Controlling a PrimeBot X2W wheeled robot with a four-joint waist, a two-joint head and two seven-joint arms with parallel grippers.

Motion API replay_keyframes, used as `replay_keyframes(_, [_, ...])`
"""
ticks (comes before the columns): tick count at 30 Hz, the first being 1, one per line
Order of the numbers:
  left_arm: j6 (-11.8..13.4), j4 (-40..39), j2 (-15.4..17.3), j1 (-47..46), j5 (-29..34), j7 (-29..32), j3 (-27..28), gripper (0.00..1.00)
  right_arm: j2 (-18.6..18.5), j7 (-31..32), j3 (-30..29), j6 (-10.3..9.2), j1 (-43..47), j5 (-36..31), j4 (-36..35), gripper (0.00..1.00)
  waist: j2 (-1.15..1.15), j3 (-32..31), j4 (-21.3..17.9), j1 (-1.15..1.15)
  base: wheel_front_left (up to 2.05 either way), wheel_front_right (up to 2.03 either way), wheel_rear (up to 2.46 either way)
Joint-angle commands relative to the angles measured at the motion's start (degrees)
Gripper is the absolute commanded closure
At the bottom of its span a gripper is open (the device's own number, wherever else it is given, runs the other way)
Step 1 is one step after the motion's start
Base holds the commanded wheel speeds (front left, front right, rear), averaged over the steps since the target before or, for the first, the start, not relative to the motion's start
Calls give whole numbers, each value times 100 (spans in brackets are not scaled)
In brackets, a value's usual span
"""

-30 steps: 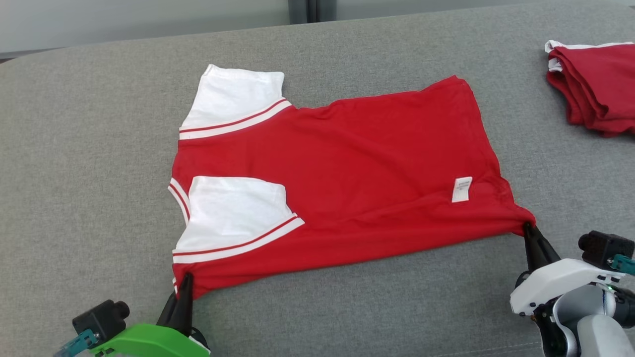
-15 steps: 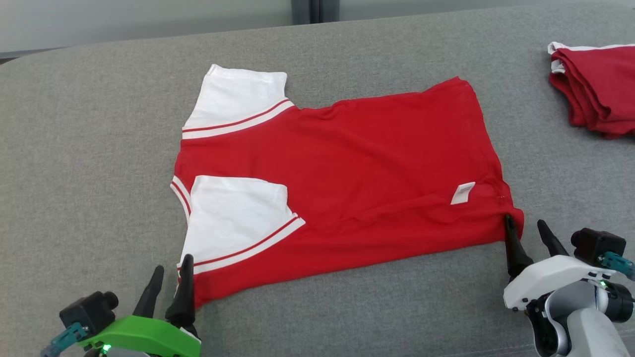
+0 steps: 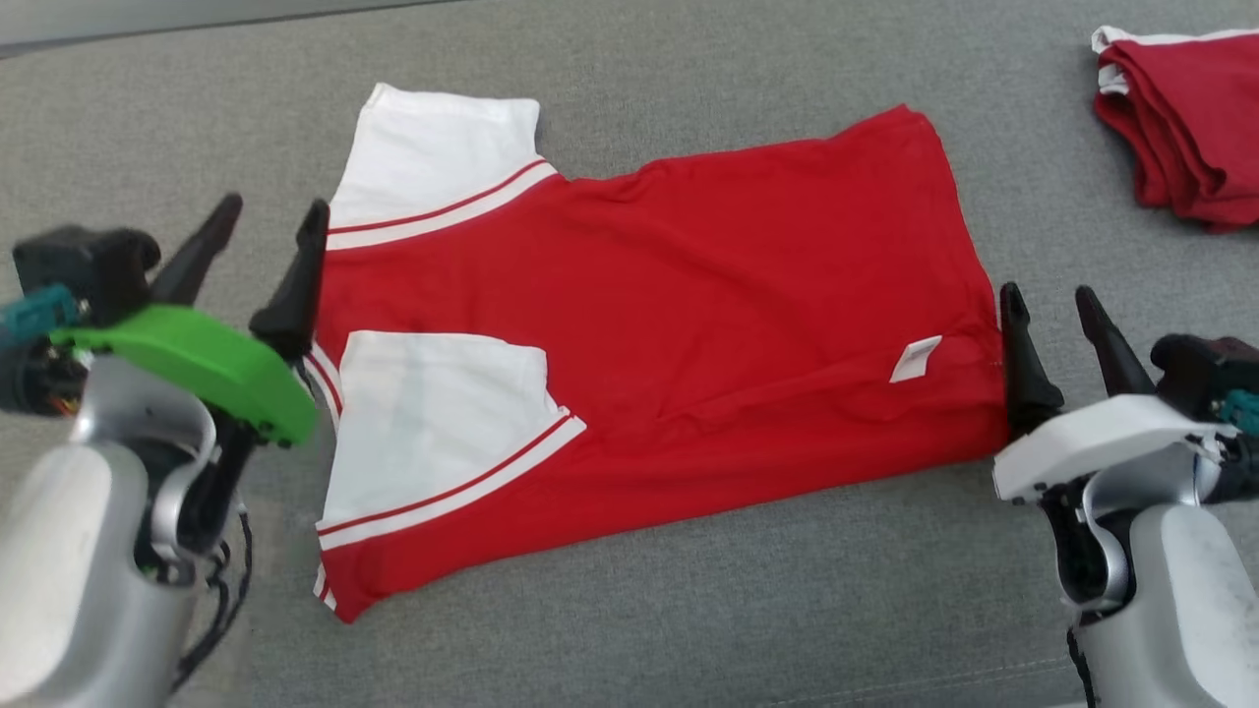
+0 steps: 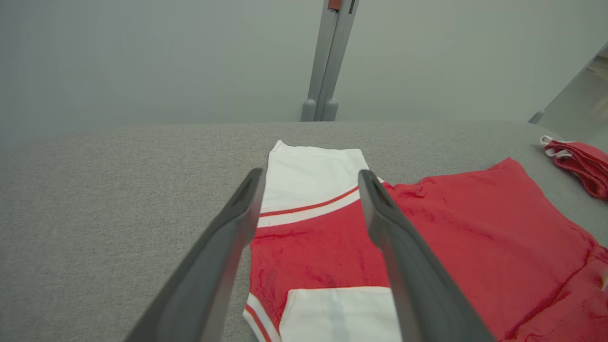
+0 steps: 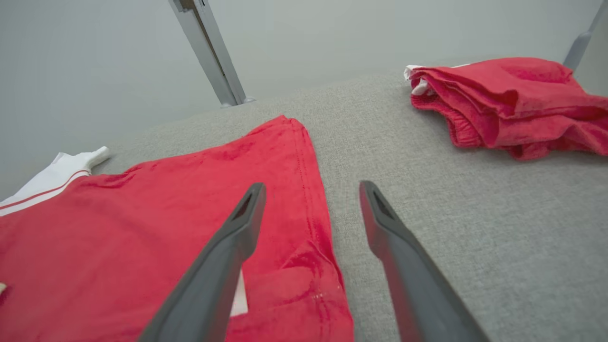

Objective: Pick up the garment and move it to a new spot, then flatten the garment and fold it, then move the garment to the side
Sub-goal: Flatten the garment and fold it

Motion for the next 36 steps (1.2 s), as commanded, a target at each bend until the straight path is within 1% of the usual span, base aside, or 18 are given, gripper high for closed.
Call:
replay_keyframes(1, [-89,105,170,-456,129,185,-55,0,-6,16,100,-4,-232,-54,-73,0,0,449,-213,0,0,0,0])
replay_keyframes(4, [-259,369,343,-1222,272,660,-219,0,-13,-7,256,-5,-540,-60,-122,0,0,775,-372,0,0,0,0])
replay_keyframes(7, [-346,755,494,-1989,362,1063,-290,0,-6,-60,403,-4,-844,-89,-116,0,0,1070,-528,0,0,0,0])
replay_keyframes(11, [-455,1346,481,-2635,169,1524,-290,0,-9,-132,588,-4,-1126,-99,-35,0,0,1330,-744,0,0,0,0])
replay_keyframes(13, [-495,1598,569,-2868,137,1742,-302,0,-8,-183,658,-4,-1255,-121,9,0,0,1420,-845,0,0,0,0])
replay_keyframes(17, [-506,2017,730,-3092,105,2058,-301,0,-5,-268,767,-4,-1439,-143,124,0,0,1528,-1032,0,0,0,0])
replay_keyframes(21, [-477,2264,847,-3127,19,2268,-251,0,-6,-341,809,-4,-1560,-168,216,0,0,1584,-1169,0,0,0,0])
replay_keyframes(24, [-411,2379,971,-3162,38,2284,-184,0,-4,-377,871,-4,-1645,-142,251,0,0,1654,-1280,0,0,0,0])
replay_keyframes(30, [-254,2533,1090,-3261,82,2356,-132,0,-4,-389,966,-4,-1814,-210,258,0,0,1816,-1432,0,0,0,0])
replay_keyframes(33, [-322,2555,1102,-3294,73,2466,-202,0,-33,-394,1065,-4,-1943,-274,250,0,0,1846,-1446,0,0,0,0])
replay_keyframes(34, [-338,2559,1078,-3277,55,2497,-230,23,-60,-396,1080,-5,-1994,-289,245,0,0,1854,-1435,0,0,0,0])
replay_keyframes(35, [-344,2555,1054,-3277,45,2511,-249,52,-83,-380,1103,-5,-2042,-310,238,0,0,1863,-1417,0,0,0,0])
replay_keyframes(36, [-354,2548,1018,-3294,39,2523,-276,66,-106,-338,1142,-5,-2112,-342,229,0,0,1876,-1387,0,0,0,0])
